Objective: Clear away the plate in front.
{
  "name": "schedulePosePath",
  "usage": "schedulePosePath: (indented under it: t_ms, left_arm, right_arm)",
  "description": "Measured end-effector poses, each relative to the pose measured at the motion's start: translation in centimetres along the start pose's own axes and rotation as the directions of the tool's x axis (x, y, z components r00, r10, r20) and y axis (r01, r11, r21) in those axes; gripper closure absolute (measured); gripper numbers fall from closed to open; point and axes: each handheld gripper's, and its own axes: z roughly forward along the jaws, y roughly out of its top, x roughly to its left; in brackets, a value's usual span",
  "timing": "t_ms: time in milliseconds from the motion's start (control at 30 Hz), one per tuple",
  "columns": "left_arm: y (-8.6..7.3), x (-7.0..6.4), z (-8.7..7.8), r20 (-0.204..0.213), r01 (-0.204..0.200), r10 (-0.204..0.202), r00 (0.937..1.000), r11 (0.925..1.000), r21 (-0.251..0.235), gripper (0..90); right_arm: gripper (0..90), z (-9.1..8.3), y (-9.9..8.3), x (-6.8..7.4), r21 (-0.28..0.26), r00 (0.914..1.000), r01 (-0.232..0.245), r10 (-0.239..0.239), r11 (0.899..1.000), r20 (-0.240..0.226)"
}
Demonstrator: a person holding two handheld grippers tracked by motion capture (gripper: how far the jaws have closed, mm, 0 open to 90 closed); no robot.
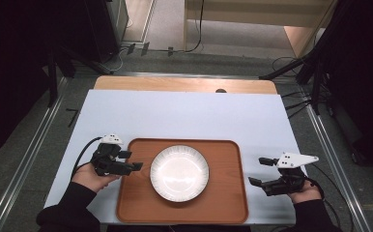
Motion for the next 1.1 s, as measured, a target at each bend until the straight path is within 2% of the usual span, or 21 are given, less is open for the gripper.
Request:
schedulePosePath:
  t_ms: [200, 733, 967, 1100]
  left_arm:
    - [-0.7, 0.1, -0.9, -0.047, -0.027, 0.027, 0.9986, 0.9996, -0.006, 32.1]
    - [-3.1, 2.2, -3.3, -0.06, 0.048, -0.051, 0.9969, 0.9978, -0.045, 31.4]
    - [-3.9, 2.9, -4.0, -0.065, 0.061, -0.065, 0.9958, 0.9959, -0.067, 29.9]
    - [-4.4, 3.4, -4.3, -0.092, 0.057, -0.064, 0.9936, 0.995, -0.082, 28.8]
  right_arm:
    - [17.8, 0.0, 0.0, 0.0, 0.001, 1.0, 0.0, 0.0, 1.0, -0.002]
    - [17.7, 0.0, 0.0, 0.0, -0.001, 1.0, -0.004, 0.004, 1.0, 0.001]
    - [17.7, 0.0, 0.0, -0.1, 0.001, 1.0, -0.004, 0.004, 1.0, 0.001]
    - [17.7, 0.0, 0.0, -0.1, 0.0, 1.0, -0.003, 0.003, 1.0, 0.002]
